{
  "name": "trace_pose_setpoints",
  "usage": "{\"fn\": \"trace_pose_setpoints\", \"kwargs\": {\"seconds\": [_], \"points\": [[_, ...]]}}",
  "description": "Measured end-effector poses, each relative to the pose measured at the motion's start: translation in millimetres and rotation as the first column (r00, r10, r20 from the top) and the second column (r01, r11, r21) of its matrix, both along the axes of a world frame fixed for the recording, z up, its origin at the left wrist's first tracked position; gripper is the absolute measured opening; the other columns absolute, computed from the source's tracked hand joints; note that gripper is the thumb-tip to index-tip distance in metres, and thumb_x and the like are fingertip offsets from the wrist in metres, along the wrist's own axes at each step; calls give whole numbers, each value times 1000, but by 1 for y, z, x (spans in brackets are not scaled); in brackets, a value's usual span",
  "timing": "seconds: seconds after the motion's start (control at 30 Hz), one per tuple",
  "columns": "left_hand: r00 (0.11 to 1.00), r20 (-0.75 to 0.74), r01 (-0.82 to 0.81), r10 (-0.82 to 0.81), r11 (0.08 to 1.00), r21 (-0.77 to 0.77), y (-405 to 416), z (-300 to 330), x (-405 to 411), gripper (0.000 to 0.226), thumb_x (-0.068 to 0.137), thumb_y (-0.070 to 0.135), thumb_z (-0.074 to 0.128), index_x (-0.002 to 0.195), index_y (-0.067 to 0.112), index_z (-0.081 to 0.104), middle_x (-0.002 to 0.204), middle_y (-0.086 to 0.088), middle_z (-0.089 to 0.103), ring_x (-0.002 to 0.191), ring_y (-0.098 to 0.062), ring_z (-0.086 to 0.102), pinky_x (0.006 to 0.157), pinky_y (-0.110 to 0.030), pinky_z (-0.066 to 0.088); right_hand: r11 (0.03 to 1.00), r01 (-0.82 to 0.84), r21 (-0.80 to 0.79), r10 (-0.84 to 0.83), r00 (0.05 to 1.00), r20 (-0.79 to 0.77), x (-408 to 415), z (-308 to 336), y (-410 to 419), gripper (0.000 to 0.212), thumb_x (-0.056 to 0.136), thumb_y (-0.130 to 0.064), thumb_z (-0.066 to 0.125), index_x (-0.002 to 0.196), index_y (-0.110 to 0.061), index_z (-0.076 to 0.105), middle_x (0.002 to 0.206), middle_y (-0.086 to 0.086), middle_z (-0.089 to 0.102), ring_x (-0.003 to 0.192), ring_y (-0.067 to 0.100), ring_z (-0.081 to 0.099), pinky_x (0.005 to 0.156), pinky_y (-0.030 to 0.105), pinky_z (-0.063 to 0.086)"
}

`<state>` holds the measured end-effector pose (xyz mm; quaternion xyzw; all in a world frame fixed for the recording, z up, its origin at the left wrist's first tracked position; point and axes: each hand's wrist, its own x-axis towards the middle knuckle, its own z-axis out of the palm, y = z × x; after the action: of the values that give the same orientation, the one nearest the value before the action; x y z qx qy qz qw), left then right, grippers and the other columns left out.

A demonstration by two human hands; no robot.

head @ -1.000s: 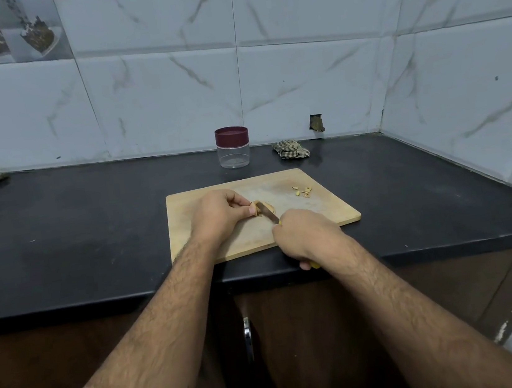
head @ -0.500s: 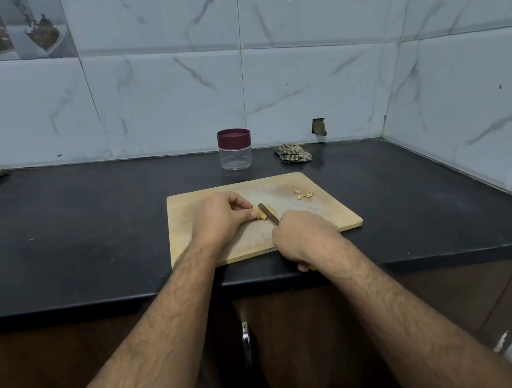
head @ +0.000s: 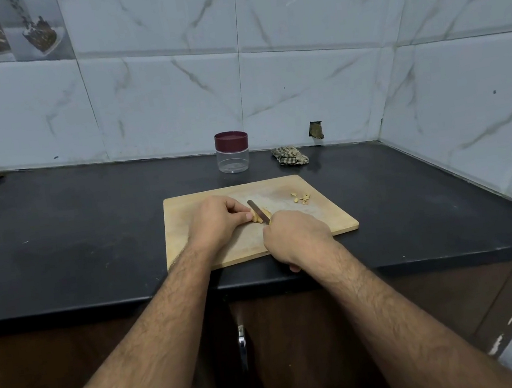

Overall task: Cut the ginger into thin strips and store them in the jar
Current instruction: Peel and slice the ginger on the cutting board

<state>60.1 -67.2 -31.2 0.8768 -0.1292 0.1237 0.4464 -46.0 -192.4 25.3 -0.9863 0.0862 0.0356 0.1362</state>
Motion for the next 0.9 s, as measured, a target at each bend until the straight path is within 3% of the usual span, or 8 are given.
{"fn": "trace_pose_setpoints", "kwargs": {"seconds": [0.07, 0.2, 0.63, 0.9], "points": [[1000, 2, -1, 1, 1000, 2, 0, 0, 0, 3, 78, 28, 82, 77, 27, 79, 79, 15, 73, 85, -5, 66, 77, -29, 52, 1000, -3, -13, 3, 1000, 1, 1, -1, 1, 15, 100, -22, 39, 95, -17, 52, 97, 4, 67, 91, 24, 68, 79, 31, 51], [1000, -7, -13, 13, 1000, 7, 0, -1, 3, 4, 77, 29, 83, 76, 28, 79, 81, 16, 73, 86, -4, 65, 82, -37, 54, 1000, 3, -17, -3, 1000, -9, 3, -3, 4, 13, 99, -22, 40, 96, -18, 52, 104, 4, 67, 96, 24, 68, 87, 36, 54], [1000, -16, -16, 17, 1000, 16, -1, 0, 3, 4, 78, 28, 82, 76, 26, 78, 83, 17, 73, 86, -4, 65, 84, -35, 54, 999, -11, -46, 11, 1000, -7, 9, -4, 5, 24, 101, -23, 41, 116, -17, 58, 111, 4, 66, 101, 23, 67, 89, 38, 53], [1000, -24, -6, 6, 1000, -1, -1, 2, 2, 4, 78, 25, 82, 76, 25, 79, 83, 18, 73, 87, -3, 66, 85, -33, 54, 998, -21, -65, 19, 999, -32, 16, -2, 9, 27, 100, -19, 42, 121, -15, 57, 116, 5, 65, 88, 21, 57, 86, 35, 51]]}}
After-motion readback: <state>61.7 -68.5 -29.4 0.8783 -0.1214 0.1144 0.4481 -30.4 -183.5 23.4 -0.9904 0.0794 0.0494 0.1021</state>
